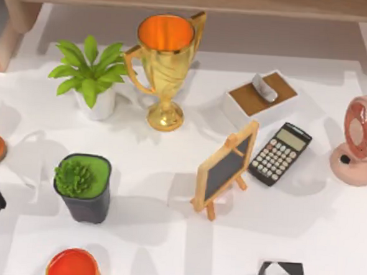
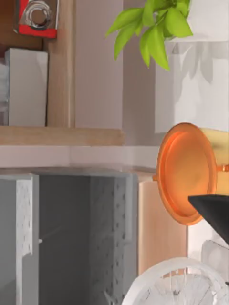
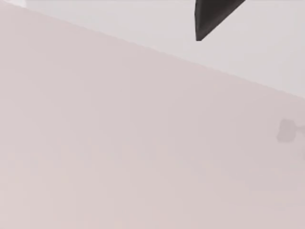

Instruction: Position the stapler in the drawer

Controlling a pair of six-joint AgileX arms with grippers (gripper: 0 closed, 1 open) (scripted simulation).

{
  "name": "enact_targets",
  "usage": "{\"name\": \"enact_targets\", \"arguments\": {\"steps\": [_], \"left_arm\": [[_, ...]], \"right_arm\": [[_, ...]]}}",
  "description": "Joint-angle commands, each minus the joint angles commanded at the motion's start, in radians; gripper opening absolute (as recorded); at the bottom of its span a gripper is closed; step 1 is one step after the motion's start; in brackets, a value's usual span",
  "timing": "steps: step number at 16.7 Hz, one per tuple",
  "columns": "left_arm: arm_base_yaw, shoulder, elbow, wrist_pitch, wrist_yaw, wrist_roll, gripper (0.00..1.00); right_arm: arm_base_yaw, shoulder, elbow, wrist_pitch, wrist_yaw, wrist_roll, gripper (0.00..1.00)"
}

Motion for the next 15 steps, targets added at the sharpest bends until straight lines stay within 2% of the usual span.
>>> {"name": "enact_targets", "arguments": {"steps": [8,15], "left_arm": [[0.0,0.0,0.0,0.0,0.0,0.0,1.0],[0.0,0.0,0.0,0.0,0.0,0.0,1.0]], "right_arm": [[-0.128,-0.113,-0.711,0.932,-0.175,-0.284,1.0],[-0.064,-0.115,-1.162,1.578,-0.318,-0.47,1.0]]}}
